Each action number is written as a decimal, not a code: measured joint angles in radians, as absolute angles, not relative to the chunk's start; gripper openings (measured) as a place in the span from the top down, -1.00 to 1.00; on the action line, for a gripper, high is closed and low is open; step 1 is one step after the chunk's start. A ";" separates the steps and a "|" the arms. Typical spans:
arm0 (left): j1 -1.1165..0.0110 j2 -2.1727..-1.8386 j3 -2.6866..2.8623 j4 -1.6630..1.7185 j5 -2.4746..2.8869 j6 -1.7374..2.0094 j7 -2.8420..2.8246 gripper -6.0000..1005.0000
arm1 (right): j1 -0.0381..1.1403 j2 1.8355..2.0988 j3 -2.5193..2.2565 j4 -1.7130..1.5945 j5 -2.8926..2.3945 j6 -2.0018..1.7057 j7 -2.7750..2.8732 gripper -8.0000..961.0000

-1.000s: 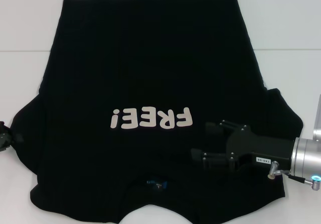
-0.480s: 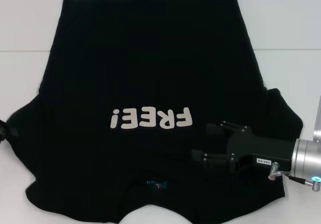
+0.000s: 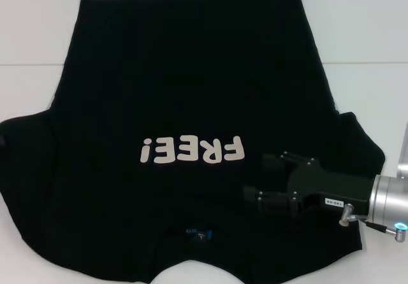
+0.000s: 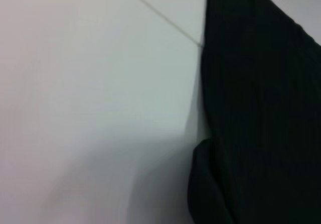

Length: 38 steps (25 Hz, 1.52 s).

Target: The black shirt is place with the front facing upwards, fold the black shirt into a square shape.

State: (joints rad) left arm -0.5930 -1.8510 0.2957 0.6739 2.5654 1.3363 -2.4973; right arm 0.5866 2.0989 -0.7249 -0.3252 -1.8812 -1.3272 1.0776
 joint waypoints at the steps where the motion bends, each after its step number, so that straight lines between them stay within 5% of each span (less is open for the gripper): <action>1: -0.598 -1.847 0.303 0.677 2.566 1.338 -2.498 0.97 | 0.589 2.099 -0.725 -0.322 -1.879 -1.323 1.077 -0.96; 19: -0.701 -1.831 0.443 0.683 2.571 1.360 -2.584 0.97 | 0.586 2.097 -0.725 -0.321 -1.870 -1.288 1.078 -0.96; 38: -0.779 -1.900 0.449 0.569 2.492 1.303 -2.599 0.87 | 0.593 2.099 -0.733 -0.309 -1.871 -1.289 1.076 -0.96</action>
State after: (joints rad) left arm -0.7791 -1.9004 0.4488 0.5688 2.4919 1.3032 -2.5988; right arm 0.5927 2.0985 -0.7333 -0.3088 -1.8709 -1.2895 1.0756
